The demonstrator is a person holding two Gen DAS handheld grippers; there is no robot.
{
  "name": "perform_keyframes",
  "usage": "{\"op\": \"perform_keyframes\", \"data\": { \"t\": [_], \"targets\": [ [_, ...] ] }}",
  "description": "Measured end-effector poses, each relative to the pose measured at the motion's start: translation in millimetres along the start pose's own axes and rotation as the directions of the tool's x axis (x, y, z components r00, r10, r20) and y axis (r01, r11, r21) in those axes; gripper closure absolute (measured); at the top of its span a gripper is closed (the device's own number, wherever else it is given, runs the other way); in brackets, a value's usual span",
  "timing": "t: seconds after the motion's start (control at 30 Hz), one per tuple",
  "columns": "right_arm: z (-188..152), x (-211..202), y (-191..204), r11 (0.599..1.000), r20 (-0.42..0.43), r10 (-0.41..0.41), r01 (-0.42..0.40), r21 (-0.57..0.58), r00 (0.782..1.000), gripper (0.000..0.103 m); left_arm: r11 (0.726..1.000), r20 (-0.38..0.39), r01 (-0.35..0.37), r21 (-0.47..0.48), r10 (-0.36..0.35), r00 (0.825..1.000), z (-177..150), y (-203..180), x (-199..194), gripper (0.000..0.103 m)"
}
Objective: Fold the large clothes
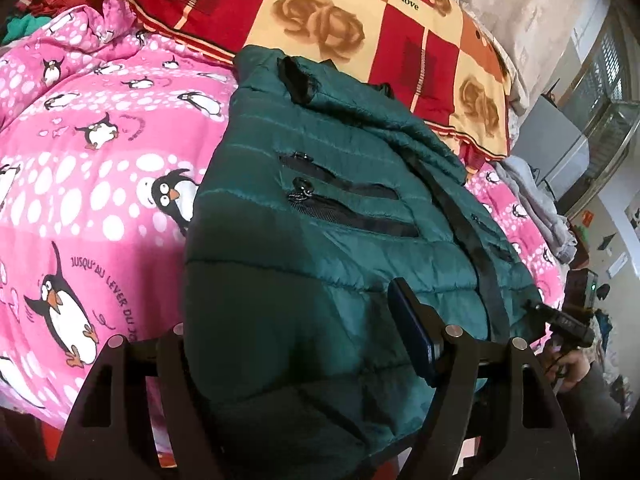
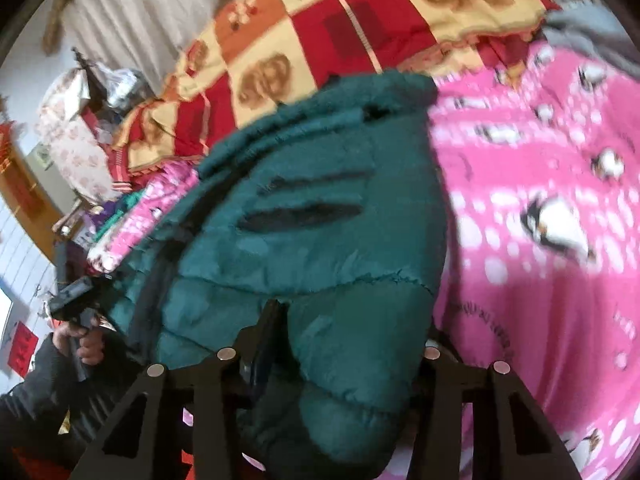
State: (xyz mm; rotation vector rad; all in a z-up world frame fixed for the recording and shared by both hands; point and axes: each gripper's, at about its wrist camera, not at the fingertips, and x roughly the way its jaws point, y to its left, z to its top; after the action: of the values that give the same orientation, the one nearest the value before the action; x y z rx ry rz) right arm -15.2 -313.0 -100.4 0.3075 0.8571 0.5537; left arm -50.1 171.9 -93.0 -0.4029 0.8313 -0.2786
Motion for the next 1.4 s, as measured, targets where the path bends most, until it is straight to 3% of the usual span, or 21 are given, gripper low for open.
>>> {"op": "perform_keyframes", "data": {
  "t": [0.17, 0.6, 0.8, 1.03, 1.27, 1.4],
  "targets": [
    [1, 0, -4, 0.999, 0.007, 0.011, -0.012, 0.045, 1.0, 0.056, 1.0, -0.014, -0.017, 0.013, 0.018, 1.0, -2, -1, 4, 0.03],
    [2, -2, 2, 1.0, -0.003, 0.004, -0.004, -0.005, 1.0, 0.056, 1.0, -0.01, -0.028, 0.015, 0.028, 1.0, -3, -1, 4, 0.03],
    [5, -16, 19, 0.995, 0.071, 0.013, -0.006, -0.1, 0.997, 0.057, 1.0, -0.001, -0.027, 0.014, 0.027, 1.0, -2, 0, 3, 0.03],
    [1, -5, 13, 0.996, 0.031, -0.028, 0.03, -0.083, 0.999, 0.057, 0.998, -0.011, -0.053, 0.027, 0.053, 0.999, -3, -3, 5, 0.03],
    [-4, -5, 11, 0.996, 0.065, -0.053, 0.057, -0.064, 0.996, 0.057, 0.997, 0.008, -0.071, 0.03, 0.07, 0.997, -5, -4, 6, 0.03],
    [1, -7, 14, 0.995, 0.043, -0.053, 0.056, -0.081, 0.998, 0.06, 0.997, 0.014, -0.067, 0.025, 0.067, 0.998, -5, -3, 6, 0.03]
  ]
}}
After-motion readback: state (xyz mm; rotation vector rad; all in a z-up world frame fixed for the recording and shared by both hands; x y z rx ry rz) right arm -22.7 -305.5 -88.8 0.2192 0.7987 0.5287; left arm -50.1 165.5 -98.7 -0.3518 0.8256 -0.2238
